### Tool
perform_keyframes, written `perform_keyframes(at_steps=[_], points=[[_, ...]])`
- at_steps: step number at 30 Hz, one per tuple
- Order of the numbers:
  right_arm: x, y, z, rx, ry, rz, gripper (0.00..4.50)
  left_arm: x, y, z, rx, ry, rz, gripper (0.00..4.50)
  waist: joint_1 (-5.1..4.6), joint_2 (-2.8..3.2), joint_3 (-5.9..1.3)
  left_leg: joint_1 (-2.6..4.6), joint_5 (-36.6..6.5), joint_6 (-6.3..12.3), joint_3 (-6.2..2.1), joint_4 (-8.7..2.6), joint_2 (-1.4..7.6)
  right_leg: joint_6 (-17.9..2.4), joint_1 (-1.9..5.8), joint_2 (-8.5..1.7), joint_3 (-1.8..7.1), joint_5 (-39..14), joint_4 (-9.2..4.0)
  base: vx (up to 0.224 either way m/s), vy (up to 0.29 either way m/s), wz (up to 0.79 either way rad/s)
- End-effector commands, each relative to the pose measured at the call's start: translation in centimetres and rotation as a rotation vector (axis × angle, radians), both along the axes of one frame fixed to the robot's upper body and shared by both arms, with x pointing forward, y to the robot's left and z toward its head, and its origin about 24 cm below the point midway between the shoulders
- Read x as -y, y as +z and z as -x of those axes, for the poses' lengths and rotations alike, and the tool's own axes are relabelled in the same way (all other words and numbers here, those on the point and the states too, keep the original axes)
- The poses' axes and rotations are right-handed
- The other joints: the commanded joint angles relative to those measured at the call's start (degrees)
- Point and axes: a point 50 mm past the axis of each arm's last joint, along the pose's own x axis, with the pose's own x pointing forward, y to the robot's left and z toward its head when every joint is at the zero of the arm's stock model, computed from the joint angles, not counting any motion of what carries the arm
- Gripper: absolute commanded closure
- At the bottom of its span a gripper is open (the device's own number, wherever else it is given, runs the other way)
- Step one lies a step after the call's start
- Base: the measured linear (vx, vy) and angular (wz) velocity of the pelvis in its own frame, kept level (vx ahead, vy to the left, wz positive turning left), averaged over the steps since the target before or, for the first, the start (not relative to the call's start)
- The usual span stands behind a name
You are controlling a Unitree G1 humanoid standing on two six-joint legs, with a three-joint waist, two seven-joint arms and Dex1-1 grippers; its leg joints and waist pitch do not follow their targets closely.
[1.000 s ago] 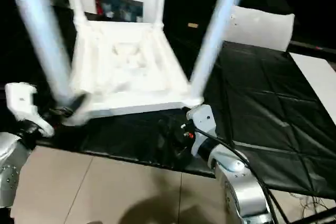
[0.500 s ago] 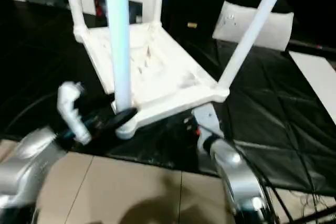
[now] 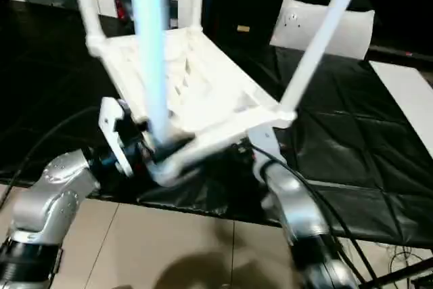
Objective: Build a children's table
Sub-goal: Rotate table base
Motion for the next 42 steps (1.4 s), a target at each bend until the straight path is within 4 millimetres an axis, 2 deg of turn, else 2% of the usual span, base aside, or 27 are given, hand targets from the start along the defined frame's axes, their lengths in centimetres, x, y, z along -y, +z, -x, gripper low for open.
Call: perform_keyframes(at_steps=[1, 5, 8, 12, 13, 14, 17, 20, 21, 22, 23, 24, 25, 28, 29, 30, 31, 33, 34, 35, 36, 37, 38, 39, 40, 41, 42], points=[[-1.1, 0.8, -0.9, 0.039, 0.022, -0.035, 0.00, 3.5, 1.5, 2.0, 0.043, -0.215, 0.089, 0.04, 0.13, 1.00, -3.63, -0.46, -0.3, 0.70, -2.04, -4.35, 4.10, -12.4, 3.66, -6.22, 5.21, 1.5, -3.18, 0.000, 0.000, 0.00], [-1.8, 0.9, -1.3, 0.046, 0.039, -0.039, 0.00, 4.5, 1.4, 1.9, 0.065, -0.204, 0.083, 0.04, -0.66, 0.83, -3.47, -0.64, -2.2, 0.91, -2.02, -4.25, 4.02, -11.6, 3.68, -6.20, 5.28, -2.7, -3.72, 0.000, 0.000, 0.00], [-2.2, 0.8, -1.6, 0.051, 0.036, -0.036, 0.00, 4.3, 1.4, 0.0, 0.100, -0.058, 0.060, 0.04, -1.15, 0.60, -3.38, -0.49, -4.0, 1.16, -1.88, -4.11, 3.87, -10.2, 3.36, -6.02, 5.24, -7.1, -4.45, 0.000, 0.000, 0.00], [-1.9, 0.6, -1.8, 0.058, 0.000, -0.022, 0.00, 2.9, 1.2, -2.4, 0.153, 0.139, -0.032, 0.04, -1.11, 0.64, -3.12, -0.47, -6.5, 0.75, -2.08, -4.21, 3.68, -6.5, 3.11, -5.86, 4.99, -14.5, -5.28, 0.000, 0.000, 0.00], [-1.7, 0.6, -1.9, 0.058, -0.014, -0.023, 0.00, 2.4, 1.4, -3.0, 0.168, 0.181, -0.029, 0.04, -1.06, 0.71, -3.16, -0.18, -6.7, 0.58, -2.02, -4.18, 3.68, -6.2, 2.73, -5.71, 4.97, -15.1, -5.41, 0.000, 0.000, 0.00], [-1.1, 0.5, -1.9, 0.063, -0.044, -0.012, 0.00, 1.3, 1.9, -3.9, 0.194, 0.269, -0.034, 0.04, -0.98, 0.74, -3.16, -0.22, -6.9, 0.44, -2.09, -4.23, 3.71, -6.2, 2.75, -5.76, 4.93, -15.4, -5.44, 0.000, 0.000, 0.00], [-0.3, 0.3, -1.8, 0.071, -0.080, -0.012, 0.00, 0.4, 2.2, -4.6, 0.205, 0.327, -0.027, 0.04, -0.90, 0.55, -3.12, -0.25, -7.8, 0.17, -2.06, -4.32, 3.71, -6.0, 2.60, -5.65, 4.89, -15.8, -5.43, 0.000, 0.000, 0.00], [0.5, 0.1, -1.4, 0.085, -0.104, -0.036, 0.00, -0.8, 2.5, -5.9, 0.242, 0.456, -0.047, 0.04, -0.62, 0.47, -3.01, -0.04, -9.1, 0.59, -1.92, -4.12, 3.28, -3.5, 2.18, -5.61, 4.78, -20.9, -6.28, 0.000, 0.000, 0.00], [0.9, 0.1, -1.2, 0.098, -0.110, -0.048, 0.00, -0.7, 2.5, -6.0, 0.250, 0.470, -0.044, 0.04, -0.49, 0.49, -3.07, -0.06, -9.0, 0.62, -2.01, -4.16, 3.29, -3.1, 2.24, -5.59, 4.71, -21.1, -6.25, 0.000, 0.000, 0.00], [1.1, 0.3, -1.1, 0.110, -0.113, -0.053, 0.00, -0.3, 2.5, -5.8, 0.250, 0.447, -0.032, 0.04, -0.47, 0.69, -3.13, -0.20, -8.6, 0.64, -2.14, -4.26, 3.44, -2.9, 2.31, -5.64, 4.67, -20.6, -6.12, 0.000, 0.000, 0.00], [1.3, 0.4, -1.0, 0.119, -0.115, -0.057, 0.00, -0.1, 2.5, -5.7, 0.250, 0.430, -0.025, 0.04, -0.41, 0.59, -3.13, -0.21, -8.5, 0.71, -2.16, -4.29, 3.57, -3.0, 2.31, -5.75, 4.69, -20.2, -6.15, 0.000, 0.000, 0.00], [1.5, 0.6, -1.0, 0.132, -0.115, -0.064, 0.00, 0.3, 2.4, -5.4, 0.250, 0.406, -0.015, 0.04, -0.24, 0.87, -3.24, -0.26, -7.9, 0.77, -2.23, -4.32, 3.69, -3.6, 2.31, -5.78, 4.72, -18.4, -5.85, 0.000, 0.000, 0.00], [1.5, 0.8, -0.9, 0.148, -0.108, -0.081, 0.00, 0.7, 2.4, -5.0, 0.244, 0.375, -0.002, 0.04, -0.21, 0.79, -3.32, -0.25, -7.6, 0.83, -2.19, -4.33, 3.79, -4.0, 2.30, -5.75, 4.77, -17.2, -5.77, 0.000, 0.000, 0.00], [1.4, 1.9, -0.4, 0.203, -0.074, -0.139, 0.00, 1.3, 2.0, -3.7, 0.217, 0.314, 0.033, 0.04, 0.02, 1.11, -3.94, -0.62, -2.7, 2.24, -2.10, -4.11, 4.17, -8.6, 2.73, -5.88, 5.01, -4.5, -3.99, 0.000, 0.000, 0.00], [1.3, 2.7, 0.0, 0.249, -0.038, -0.175, 0.00, 1.1, 1.4, -3.1, 0.188, 0.312, 0.019, 0.04, 0.23, 1.21, -4.08, -0.65, -1.5, 2.72, -2.09, -4.04, 4.21, -9.1, 2.82, -5.92, 5.05, -2.2, -3.75, 0.000, 0.000, 0.00], [1.2, 3.1, 0.3, 0.273, -0.019, -0.193, 0.00, 1.0, 1.0, -2.9, 0.174, 0.319, 0.007, 0.04, 0.42, 1.25, -4.27, -1.02, 1.1, 4.17, -2.10, -3.82, 4.34, -9.9, 3.06, -6.05, 5.18, 3.2, -3.11, 0.000, 0.000, 0.00], [1.2, 3.2, 0.4, 0.275, -0.018, -0.203, 0.00, 0.8, 0.8, -2.8, 0.165, 0.331, 0.007, 0.04, 0.44, 1.13, -4.25, -0.97, 2.0, 5.52, -1.86, -3.72, 4.12, -10.8, 2.81, -5.74, 5.11, 5.7, -3.04, 0.000, 0.000, 0.00], [1.1, 4.4, 1.7, 0.290, -0.014, -0.297, 0.00, -1.1, -0.2, -1.8, 0.105, 0.440, 0.011, 0.04, 0.65, 1.21, -3.96, -0.92, 0.5, 6.24, -1.82, -3.91, 4.27, -11.0, 2.95, -5.76, 5.17, 4.5, -3.32, 0.000, 0.000, 0.00], [1.0, 4.7, 2.3, 0.296, -0.005, -0.315, 0.00, -1.9, -0.4, -1.3, 0.103, 0.478, 0.003, 0.04, 0.73, 1.23, -3.65, -0.96, -1.5, 6.10, -1.89, -4.16, 4.40, -10.6, 2.89, -5.79, 5.11, 1.5, -3.76, 0.000, 0.000, 0.00], [1.0, 4.7, 2.3, 0.296, -0.005, -0.315, 0.00, -1.9, -0.4, -1.3, 0.103, 0.478, 0.003, 0.04, 0.76, 1.28, -3.61, -0.92, -2.3, 5.70, -1.93, -4.22, 4.47, -10.1, 2.93, -5.77, 5.09, -0.2, -3.98, 0.000, 0.000, 0.00], [1.0, 4.9, 2.6, 0.302, 0.003, -0.318, 0.00, -2.3, -0.6, -1.1, 0.103, 0.494, -0.004, 0.04, 0.61, 1.06, -3.46, -0.67, -4.1, 4.89, -1.82, -4.35, 4.34, -9.3, 2.51, -5.51, 4.95, -4.3, -4.57, 0.000, 0.000, 0.00], [0.8, 5.3, 3.4, 0.323, 0.028, -0.332, 0.00, -3.5, -0.9, -0.3, 0.098, 0.539, -0.024, 0.04, 0.70, 1.20, -3.28, -0.74, -5.7, 3.95, -1.88, -4.42, 4.29, -8.2, 2.56, -5.54, 5.04, -7.4, -4.82, 0.000, 0.000, 0.00], [0.8, 5.3, 3.6, 0.324, 0.029, -0.334, 0.00, -3.7, -1.0, -0.1, 0.097, 0.545, -0.027, 0.04, 0.65, 1.29, -3.05, -0.72, -6.9, 3.49, -1.91, -4.60, 4.31, -7.4, 2.35, -5.45, 4.98, -9.8, -5.13, 0.000, 0.000, 0.00], [0.8, 5.4, 3.9, 0.327, 0.030, -0.339, 0.00, -4.0, -1.1, 0.2, 0.095, 0.555, -0.032, 0.04, 0.65, 1.12, -2.83, -0.48, -9.2, 2.72, -1.94, -4.65, 4.11, -5.5, 2.13, -5.44, 4.81, -15.7, -5.88, 0.000, 0.000, 0.00], [0.7, 5.5, 4.2, 0.328, 0.032, -0.345, 0.00, -4.3, -1.1, 0.5, 0.092, 0.563, -0.037, 0.04, 0.58, 1.22, -2.70, -0.42, -10.3, 1.96, -2.06, -4.76, 4.08, -4.1, 1.87, -5.34, 4.80, -19.0, -6.23, 0.000, 0.000, 0.00], [0.5, 5.6, 5.0, 0.313, 0.022, -0.362, 0.00, -5.1, -1.3, 1.2, 0.086, 0.599, -0.044, 0.04, 0.62, 1.46, -2.53, -0.29, -11.6, 1.41, -2.13, -4.80, 4.04, -2.7, 1.63, -5.29, 4.84, -21.4, -6.58, 0.000, 0.000, 0.00], [0.5, 5.6, 5.2, 0.306, 0.020, -0.365, 0.00, -5.3, -1.3, 1.4, 0.084, 0.611, -0.045, 0.04, 0.64, 1.32, -2.55, -0.36, -11.5, 1.27, -2.21, -4.85, 4.11, -2.2, 1.71, -5.34, 4.91, -21.3, -6.60, 0.000, 0.000, 0.00]])
